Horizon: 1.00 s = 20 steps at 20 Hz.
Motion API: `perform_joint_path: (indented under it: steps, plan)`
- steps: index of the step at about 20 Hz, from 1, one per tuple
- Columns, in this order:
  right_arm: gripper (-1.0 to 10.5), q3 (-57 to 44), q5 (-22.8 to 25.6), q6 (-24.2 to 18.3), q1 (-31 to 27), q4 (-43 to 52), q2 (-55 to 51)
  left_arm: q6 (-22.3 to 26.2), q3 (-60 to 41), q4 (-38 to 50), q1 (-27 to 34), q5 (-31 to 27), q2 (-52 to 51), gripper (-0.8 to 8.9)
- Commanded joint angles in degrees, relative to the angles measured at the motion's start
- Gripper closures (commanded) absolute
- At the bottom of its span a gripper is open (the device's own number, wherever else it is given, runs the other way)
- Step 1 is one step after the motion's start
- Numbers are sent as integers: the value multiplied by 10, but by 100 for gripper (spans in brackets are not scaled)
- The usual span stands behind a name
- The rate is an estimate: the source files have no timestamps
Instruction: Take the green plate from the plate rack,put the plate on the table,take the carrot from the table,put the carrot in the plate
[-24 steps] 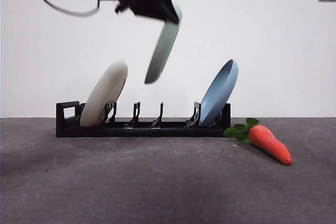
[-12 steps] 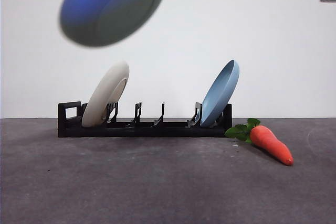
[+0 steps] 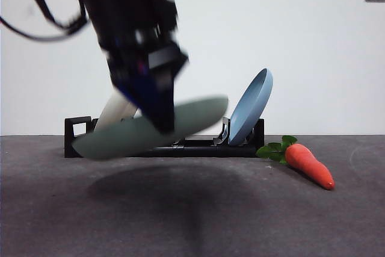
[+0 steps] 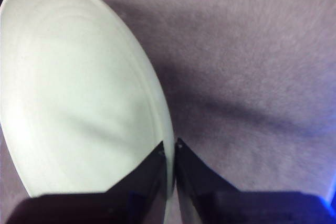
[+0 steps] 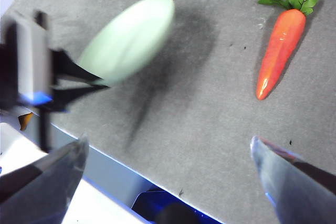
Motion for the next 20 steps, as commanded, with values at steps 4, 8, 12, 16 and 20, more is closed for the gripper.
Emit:
perform_joint_path:
  steps: [4, 8, 12, 16, 20]
  plan:
    - [348, 2, 1, 1, 1, 3, 0, 67, -3, 62, -29, -32, 92, 820]
    - [348, 2, 1, 1, 1, 3, 0, 67, -3, 67, -30, -45, 145, 821]
    - [348, 2, 1, 1, 1, 3, 0, 50, -2, 61, -33, -39, 150, 657]
    - [348, 2, 2, 1, 1, 5, 15, 34, -2, 57, -35, -46, 139, 548]
    - [348, 2, 19, 2, 1, 56, 63, -33, 7, 39, -35, -46, 69, 547]
